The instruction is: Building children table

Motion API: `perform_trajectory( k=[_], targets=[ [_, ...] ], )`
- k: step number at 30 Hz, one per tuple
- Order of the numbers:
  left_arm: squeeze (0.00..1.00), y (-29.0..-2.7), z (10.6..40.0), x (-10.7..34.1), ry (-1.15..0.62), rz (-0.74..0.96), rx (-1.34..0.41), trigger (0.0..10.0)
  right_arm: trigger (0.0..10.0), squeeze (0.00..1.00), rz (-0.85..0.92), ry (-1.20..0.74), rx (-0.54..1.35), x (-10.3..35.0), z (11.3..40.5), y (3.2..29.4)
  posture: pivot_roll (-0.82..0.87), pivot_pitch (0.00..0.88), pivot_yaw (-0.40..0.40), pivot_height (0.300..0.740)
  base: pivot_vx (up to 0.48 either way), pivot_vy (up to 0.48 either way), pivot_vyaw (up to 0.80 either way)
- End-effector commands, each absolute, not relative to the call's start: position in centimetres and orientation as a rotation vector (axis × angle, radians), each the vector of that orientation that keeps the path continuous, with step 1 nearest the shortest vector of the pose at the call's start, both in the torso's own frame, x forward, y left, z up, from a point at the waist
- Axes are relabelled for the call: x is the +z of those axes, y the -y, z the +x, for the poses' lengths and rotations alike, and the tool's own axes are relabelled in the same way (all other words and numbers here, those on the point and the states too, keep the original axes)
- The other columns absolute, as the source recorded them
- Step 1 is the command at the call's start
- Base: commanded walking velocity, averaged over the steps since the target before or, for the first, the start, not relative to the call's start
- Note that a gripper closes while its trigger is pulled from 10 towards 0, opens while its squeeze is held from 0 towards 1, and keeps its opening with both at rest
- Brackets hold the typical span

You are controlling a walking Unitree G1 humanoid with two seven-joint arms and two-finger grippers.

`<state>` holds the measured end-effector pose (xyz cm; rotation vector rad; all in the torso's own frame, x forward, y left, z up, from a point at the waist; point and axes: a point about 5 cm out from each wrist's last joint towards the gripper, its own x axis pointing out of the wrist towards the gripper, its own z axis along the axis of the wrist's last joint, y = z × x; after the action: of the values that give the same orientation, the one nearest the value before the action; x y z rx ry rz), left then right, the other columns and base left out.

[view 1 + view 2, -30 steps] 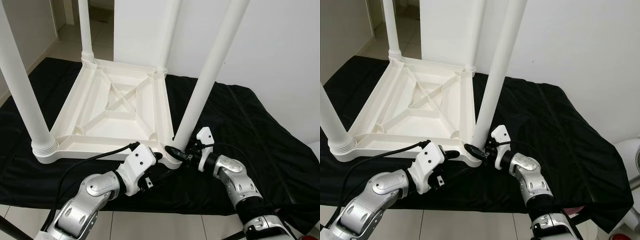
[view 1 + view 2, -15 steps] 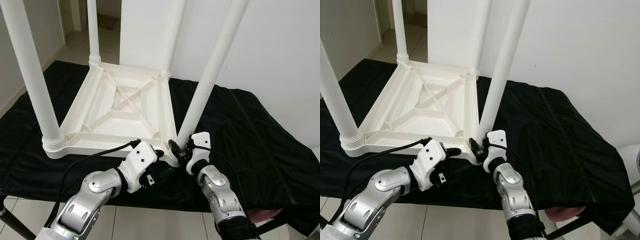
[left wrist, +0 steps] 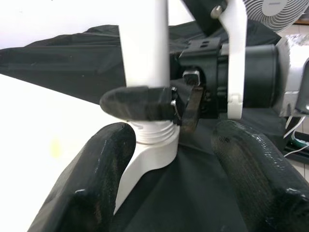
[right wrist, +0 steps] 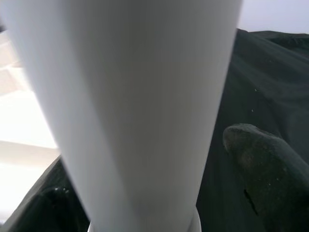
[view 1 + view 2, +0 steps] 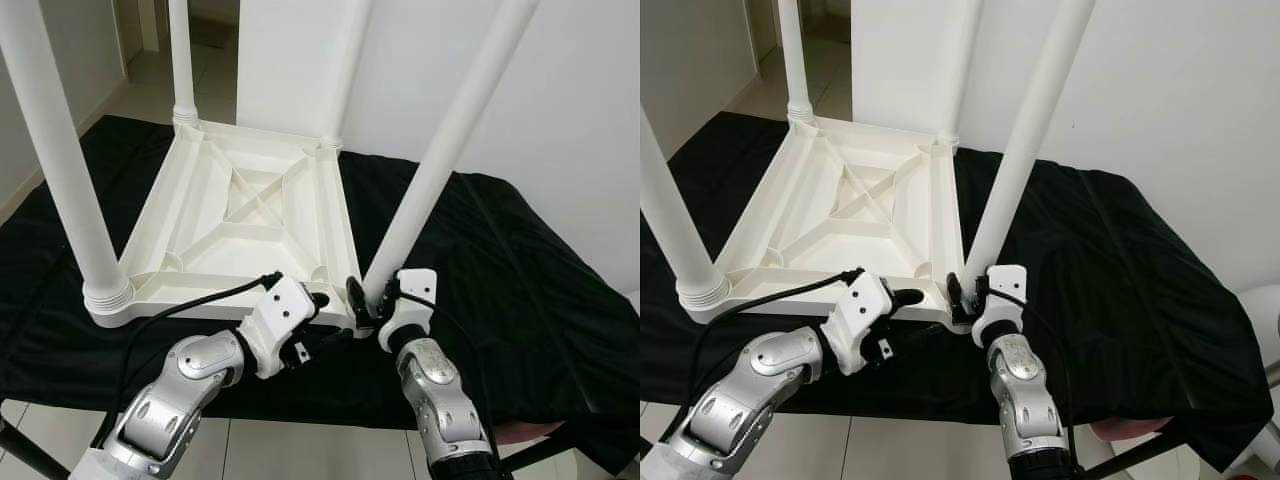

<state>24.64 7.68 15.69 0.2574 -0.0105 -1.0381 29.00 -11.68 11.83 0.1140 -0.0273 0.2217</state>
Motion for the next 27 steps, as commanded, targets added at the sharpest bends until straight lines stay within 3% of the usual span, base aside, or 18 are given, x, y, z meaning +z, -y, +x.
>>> perform_trajectory(
  k=[1, 2, 3, 4, 5, 14, 18, 27],
  targets=[
    [0.00, -7.7, 24.6, 16.1, 0.029, 0.255, -1.034, 10.0, 10.0, 1.00, 0.121, 0.028, 0.239, 11.9, 28.8, 12.4, 0.05, 0.000, -0.161, 0.740, 0.000, 0.000, 0.00],
    [0.00, -7.7, 24.6, 16.1, 0.029, 0.255, -1.034, 10.0, 10.0, 1.00, 0.121, 0.028, 0.239, 11.9, 28.8, 12.4, 0.05, 0.000, -0.161, 0.740, 0.000, 0.000, 0.00],
    [0.00, -7.7, 24.6, 16.0, 0.028, 0.256, -1.032, 10.0, 10.0, 0.90, 0.103, 0.034, 0.294, 12.0, 28.6, 12.7, 0.05, 0.000, -0.159, 0.740, 0.000, 0.000, 0.00],
    [0.00, -7.7, 24.6, 16.0, 0.028, 0.256, -1.032, 10.0, 10.0, 0.90, 0.103, 0.034, 0.294, 12.0, 28.6, 12.7, 0.05, 0.000, -0.159, 0.740, 0.000, 0.000, 0.00],
    [0.00, -7.6, 24.6, 16.0, 0.031, 0.249, -1.030, 10.0, 10.0, 0.00, 0.091, 0.033, 0.373, 12.2, 28.4, 13.1, 0.05, 0.000, -0.154, 0.740, 0.000, 0.000, 0.00],
    [0.00, -8.1, 24.1, 16.2, 0.026, 0.250, -1.059, 10.0, 10.0, 0.00, -0.025, 0.028, 0.733, 13.4, 28.6, 15.5, 0.03, 0.000, -0.141, 0.740, 0.000, 0.000, 0.00],
    [0.00, -7.9, 23.4, 16.3, 0.009, 0.162, -1.085, 10.0, 10.0, 0.00, -0.077, -0.007, 0.833, 13.2, 29.2, 15.8, 0.03, 0.000, -0.139, 0.740, 0.000, 0.000, 0.00],
    [0.00, -7.5, 22.7, 16.5, -0.004, 0.140, -1.138, 10.0, 10.0, 0.00, -0.147, -0.035, 0.956, 12.9, 31.1, 15.1, 0.04, 0.000, -0.135, 0.740, 0.000, 0.000, 0.00]
  ],
)
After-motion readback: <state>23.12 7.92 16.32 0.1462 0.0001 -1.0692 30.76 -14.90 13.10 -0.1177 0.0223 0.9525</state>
